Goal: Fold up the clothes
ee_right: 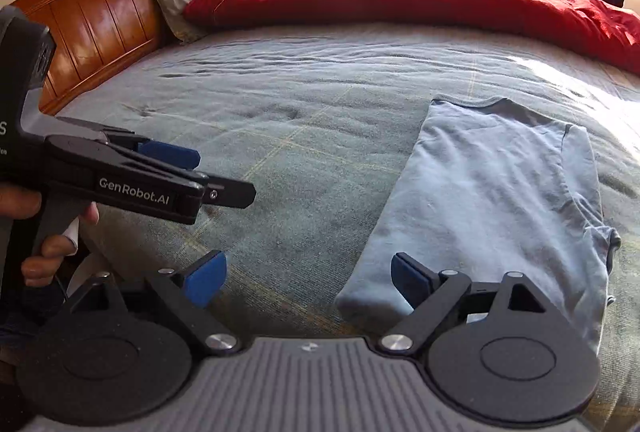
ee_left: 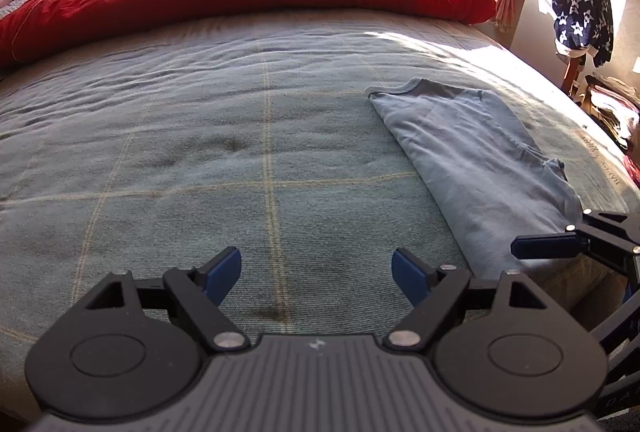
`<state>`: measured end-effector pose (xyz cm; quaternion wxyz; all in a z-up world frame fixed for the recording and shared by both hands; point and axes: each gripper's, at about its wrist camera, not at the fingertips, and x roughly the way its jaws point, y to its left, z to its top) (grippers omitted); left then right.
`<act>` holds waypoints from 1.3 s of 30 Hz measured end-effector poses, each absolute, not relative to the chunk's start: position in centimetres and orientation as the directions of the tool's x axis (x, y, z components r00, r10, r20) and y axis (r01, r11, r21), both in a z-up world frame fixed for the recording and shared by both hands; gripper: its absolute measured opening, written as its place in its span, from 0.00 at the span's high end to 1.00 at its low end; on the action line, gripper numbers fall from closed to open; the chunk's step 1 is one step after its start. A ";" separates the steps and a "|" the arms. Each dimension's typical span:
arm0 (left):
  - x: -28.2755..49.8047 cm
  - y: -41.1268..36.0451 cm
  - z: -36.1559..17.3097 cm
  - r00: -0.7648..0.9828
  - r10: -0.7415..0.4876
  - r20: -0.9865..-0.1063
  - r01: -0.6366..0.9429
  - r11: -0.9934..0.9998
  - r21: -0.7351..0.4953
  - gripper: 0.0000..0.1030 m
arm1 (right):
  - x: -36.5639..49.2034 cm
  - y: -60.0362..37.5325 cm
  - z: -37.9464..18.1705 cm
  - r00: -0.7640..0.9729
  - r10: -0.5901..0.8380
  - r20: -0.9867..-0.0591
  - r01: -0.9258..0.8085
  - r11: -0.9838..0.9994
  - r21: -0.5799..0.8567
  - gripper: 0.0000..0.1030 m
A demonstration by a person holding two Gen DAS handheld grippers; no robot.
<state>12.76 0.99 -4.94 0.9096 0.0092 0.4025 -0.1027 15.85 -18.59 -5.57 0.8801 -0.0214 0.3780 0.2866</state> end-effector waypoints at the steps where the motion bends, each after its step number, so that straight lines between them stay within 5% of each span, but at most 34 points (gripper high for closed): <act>1: 12.8 1.0 -5.0 0.653 -0.185 -0.735 0.199 0.978 -0.069 0.20 | 16.2 -19.0 -5.5 0.560 0.477 -0.677 -0.509 0.843 0.174 0.10; 17: 13.6 0.3 -5.6 0.630 -0.173 -0.757 0.195 0.979 -0.062 0.19 | 20.4 -24.4 -5.1 0.669 0.373 -0.643 -0.390 0.913 0.124 0.07; 23: 13.7 -0.4 -5.8 0.616 -0.176 -0.768 0.207 0.977 -0.058 0.18 | 22.7 -27.5 -7.2 0.670 0.261 -0.695 -0.279 0.956 0.089 0.07; 35: 14.9 -2.3 -5.9 0.606 -0.181 -0.774 0.247 0.968 -0.032 0.18 | 22.5 -29.5 -5.2 0.728 0.320 -0.607 -0.288 0.945 0.154 0.04; 39: 14.7 -2.0 -5.9 0.605 -0.168 -0.778 0.234 0.972 -0.028 0.18 | 23.0 -30.0 -6.8 0.682 0.336 -0.650 -0.278 0.941 0.195 0.04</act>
